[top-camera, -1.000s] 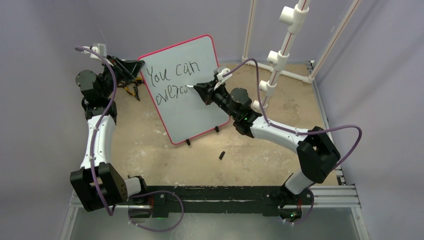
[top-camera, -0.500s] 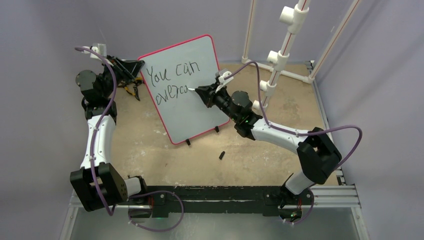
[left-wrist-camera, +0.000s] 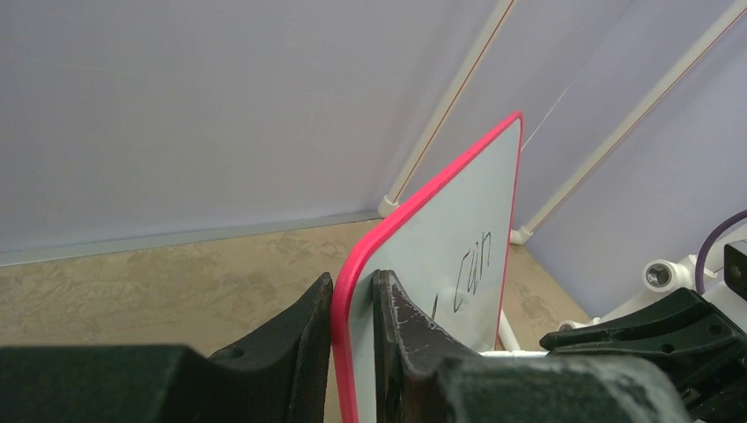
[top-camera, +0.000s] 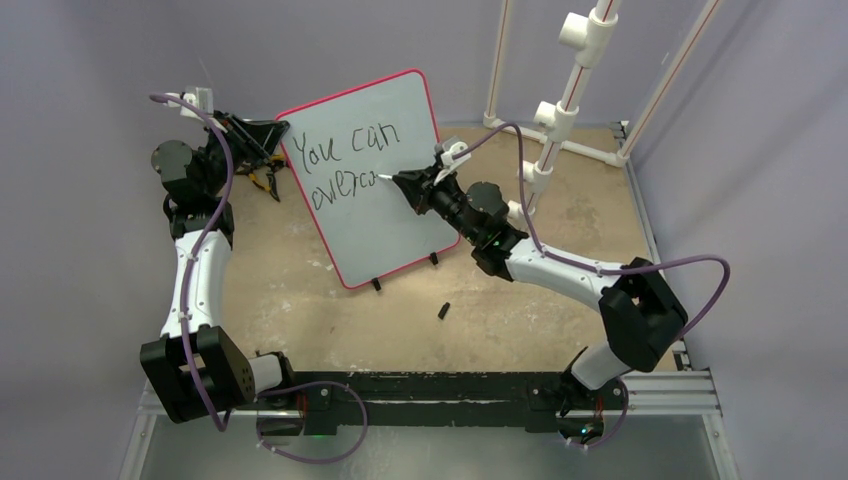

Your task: Write a sentence on the whiteboard

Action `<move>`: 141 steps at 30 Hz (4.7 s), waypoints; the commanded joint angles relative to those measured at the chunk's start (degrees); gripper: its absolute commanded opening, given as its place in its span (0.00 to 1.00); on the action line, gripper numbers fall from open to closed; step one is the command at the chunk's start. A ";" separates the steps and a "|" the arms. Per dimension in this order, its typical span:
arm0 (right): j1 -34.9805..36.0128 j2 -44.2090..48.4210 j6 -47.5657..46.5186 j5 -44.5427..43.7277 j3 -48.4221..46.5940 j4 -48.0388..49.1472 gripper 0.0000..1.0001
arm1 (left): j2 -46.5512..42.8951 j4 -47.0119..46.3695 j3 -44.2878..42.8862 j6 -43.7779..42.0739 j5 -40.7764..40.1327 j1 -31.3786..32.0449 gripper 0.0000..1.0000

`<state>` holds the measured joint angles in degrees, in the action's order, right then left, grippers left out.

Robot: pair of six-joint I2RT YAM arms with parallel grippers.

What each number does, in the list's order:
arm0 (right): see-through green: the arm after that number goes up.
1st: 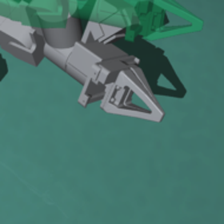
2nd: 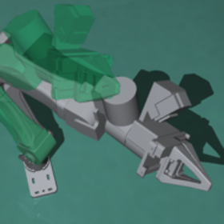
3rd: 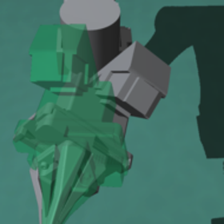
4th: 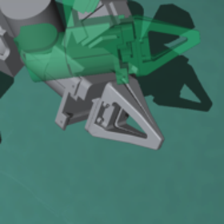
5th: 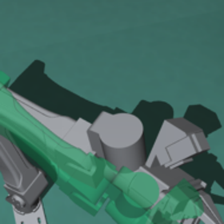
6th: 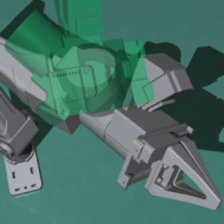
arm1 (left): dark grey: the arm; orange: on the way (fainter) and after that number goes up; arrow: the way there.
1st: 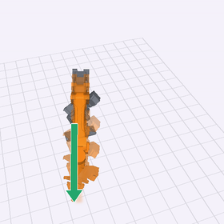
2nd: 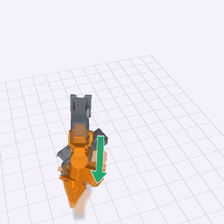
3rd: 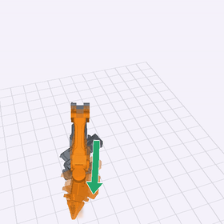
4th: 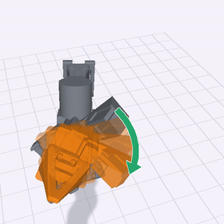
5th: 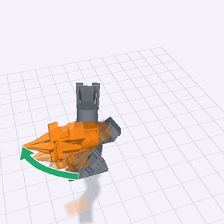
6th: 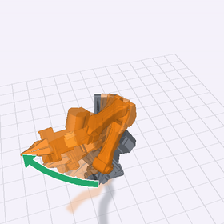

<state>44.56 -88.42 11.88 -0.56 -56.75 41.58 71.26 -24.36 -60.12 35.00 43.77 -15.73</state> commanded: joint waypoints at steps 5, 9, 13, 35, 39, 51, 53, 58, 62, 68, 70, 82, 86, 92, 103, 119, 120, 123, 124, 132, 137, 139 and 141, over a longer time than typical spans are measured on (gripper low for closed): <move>-0.52 -0.69 -0.67 -1.24 -3.45 2.93 0.00 | 0.20 -0.16 0.61 0.36 0.88 -0.25 0.17; -0.78 -0.92 -0.42 -1.70 -3.63 3.24 0.00 | 0.23 -0.16 0.60 0.35 0.96 -0.26 0.17; -1.12 -1.56 -0.37 -1.73 -4.04 2.99 0.00 | 0.10 -0.16 0.62 0.40 0.97 -0.27 0.16; -1.31 1.16 3.24 -2.09 5.25 5.32 0.00 | -0.02 -0.36 0.68 0.43 0.97 -0.26 0.16; -1.31 0.85 3.21 -2.30 4.27 7.06 0.00 | 0.02 -0.29 0.69 0.42 0.94 -0.23 0.17; -1.31 -1.97 3.08 -0.61 0.07 8.88 0.00 | 0.04 -0.29 0.61 0.45 0.97 -0.26 0.17; -1.31 -2.26 2.78 -0.44 -0.40 8.57 0.00 | 0.11 -0.30 0.62 0.49 0.97 -0.27 0.17; -1.32 -2.34 2.66 -1.78 -0.41 8.66 0.00 | 0.13 -0.33 0.62 0.42 0.96 -0.27 0.17; -1.31 -1.32 3.14 -4.36 0.76 9.50 0.00 | 0.19 -0.34 0.61 0.43 0.94 -0.27 0.17; -1.40 -0.21 3.24 -7.07 1.55 9.56 0.00 | 0.19 -0.29 0.60 0.44 1.02 -0.27 0.17; -1.49 0.14 3.08 -7.41 1.91 9.18 0.00 | 0.23 -0.34 0.62 0.48 1.03 -0.27 0.17; -1.49 1.26 3.39 -7.18 6.25 9.23 0.00 | 0.11 -0.52 0.61 0.67 1.10 -0.27 0.17; -1.42 1.73 4.01 -7.31 7.53 10.14 0.00 | 0.12 -0.51 0.64 0.60 1.09 -0.25 0.17; -1.49 2.16 4.23 -6.57 7.69 11.18 0.00 | 0.10 -0.51 0.70 0.65 1.06 -0.27 0.16; -1.49 -1.06 4.09 -4.37 2.41 12.31 0.00 | 0.13 -0.47 0.68 0.54 1.00 -0.26 0.17; -1.79 -0.41 4.15 -9.46 2.36 11.00 0.00 | 0.12 -0.45 0.66 0.58 0.97 -0.28 0.16; -1.98 -0.29 4.20 -9.53 2.47 11.00 0.00 | 0.11 -0.43 0.70 0.49 0.97 -0.27 0.16; -2.29 0.00 4.29 -9.70 2.76 10.60 0.00 | 0.11 -0.43 0.70 0.48 0.94 -0.32 0.17; -2.28 0.12 4.29 -9.78 2.97 10.58 0.00 | 0.11 -0.43 0.70 0.52 0.95 -0.31 0.17; -2.64 1.22 4.86 -10.79 4.87 10.49 0.00 | 0.09 -0.43 0.69 0.58 1.03 -0.30 0.17; -2.63 1.40 4.18 -10.39 5.75 10.38 0.00 | 0.06 -0.43 0.70 0.51 1.00 -0.26 0.17; -2.63 1.41 3.86 -10.95 6.38 10.67 0.00 | 0.02 -0.43 0.68 0.50 1.05 -0.31 0.17; -2.58 1.41 4.14 -10.25 7.27 10.45 0.00 | 0.06 -0.43 0.68 0.58 1.03 -0.27 0.17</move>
<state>42.68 -88.53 16.01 -8.56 -51.42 51.77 71.35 -24.56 -60.10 35.40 43.90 -15.73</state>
